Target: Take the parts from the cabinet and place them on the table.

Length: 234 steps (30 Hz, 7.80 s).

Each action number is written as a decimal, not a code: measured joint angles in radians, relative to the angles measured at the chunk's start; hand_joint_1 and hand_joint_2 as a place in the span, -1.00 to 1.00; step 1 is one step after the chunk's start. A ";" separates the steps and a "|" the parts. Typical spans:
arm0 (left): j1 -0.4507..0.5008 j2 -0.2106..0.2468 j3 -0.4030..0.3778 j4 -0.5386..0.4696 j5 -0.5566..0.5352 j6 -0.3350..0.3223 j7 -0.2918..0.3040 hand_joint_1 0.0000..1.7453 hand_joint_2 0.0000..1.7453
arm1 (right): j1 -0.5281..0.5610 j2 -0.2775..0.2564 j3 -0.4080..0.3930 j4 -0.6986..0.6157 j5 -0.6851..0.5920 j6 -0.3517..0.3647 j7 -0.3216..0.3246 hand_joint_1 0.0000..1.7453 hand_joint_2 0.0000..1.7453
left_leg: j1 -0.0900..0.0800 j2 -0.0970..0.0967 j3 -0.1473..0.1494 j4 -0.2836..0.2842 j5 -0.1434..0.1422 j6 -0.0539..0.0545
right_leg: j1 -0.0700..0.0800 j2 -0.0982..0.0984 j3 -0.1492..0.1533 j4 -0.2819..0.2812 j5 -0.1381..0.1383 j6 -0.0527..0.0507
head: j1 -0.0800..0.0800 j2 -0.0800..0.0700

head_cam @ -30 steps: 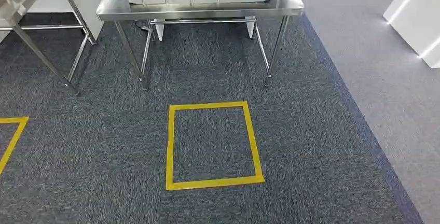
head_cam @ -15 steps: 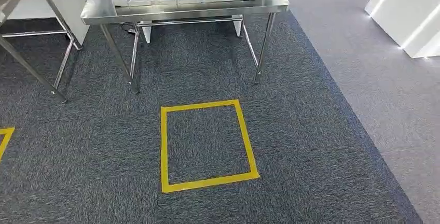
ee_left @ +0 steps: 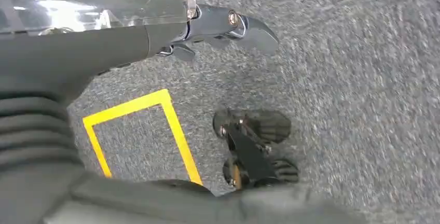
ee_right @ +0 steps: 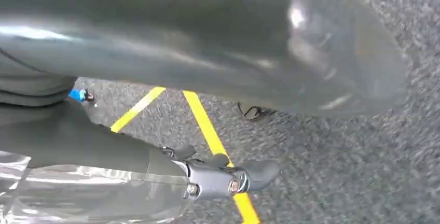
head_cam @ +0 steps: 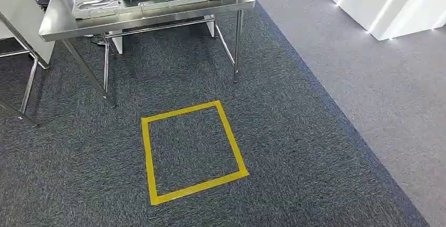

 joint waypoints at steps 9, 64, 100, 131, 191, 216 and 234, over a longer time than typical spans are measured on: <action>0.007 -0.011 0.016 0.000 0.010 0.004 -0.002 -1.00 1.00 | 0.004 -0.005 -0.007 0.000 -0.007 -0.002 0.013 -1.00 -1.00 | 0.005 0.092 -0.003 -0.028 0.027 0.027 | -0.020 -0.079 -0.151 0.310 -0.159 0.047 | 0.000 0.000; 0.013 -0.005 0.067 -0.002 0.045 0.030 -0.034 -1.00 1.00 | 0.011 -0.015 -0.005 0.001 0.008 -0.014 0.015 -1.00 -1.00 | -0.007 0.016 0.000 0.010 -0.001 0.012 | -0.018 0.033 -0.032 0.009 0.017 0.033 | -0.002 0.000; 0.025 0.003 0.068 -0.001 0.040 0.024 -0.058 -1.00 1.00 | 0.011 -0.013 -0.005 0.002 -0.015 0.002 0.028 -1.00 -1.00 | -0.008 0.081 0.001 -0.009 0.015 0.037 | -0.017 -0.079 -0.179 0.304 -0.129 0.047 | -0.002 0.000; 0.028 0.036 0.091 -0.002 0.042 0.109 0.014 -1.00 1.00 | 0.008 0.014 -0.005 0.003 -0.023 -0.048 0.052 -1.00 -1.00 | -0.007 0.086 -0.019 0.005 0.020 0.035 | -0.014 -0.080 -0.173 0.316 -0.139 0.048 | -0.002 0.000; 0.009 0.003 0.100 -0.004 0.013 0.075 0.039 -1.00 1.00 | 0.003 0.013 0.017 0.003 -0.002 -0.032 0.093 -1.00 -1.00 | 0.002 0.069 -0.024 -0.003 0.039 0.028 | -0.011 -0.075 -0.139 0.250 -0.119 0.042 | -0.001 0.000; 0.006 0.010 0.087 -0.004 -0.010 0.061 0.021 -1.00 1.00 | 0.008 0.011 0.016 0.003 -0.038 -0.041 0.090 -1.00 -1.00 | 0.000 -0.001 -0.019 0.011 0.021 -0.006 | -0.016 0.029 -0.017 0.002 0.019 0.024 | -0.002 0.000; -0.006 0.009 0.066 -0.004 -0.011 0.042 0.020 -1.00 1.00 | 0.006 0.006 0.016 0.003 -0.042 -0.050 0.084 -1.00 -1.00 | 0.004 0.116 0.009 0.023 -0.021 -0.033 | -0.016 -0.104 -0.012 -0.001 0.019 0.000 | -0.002 0.000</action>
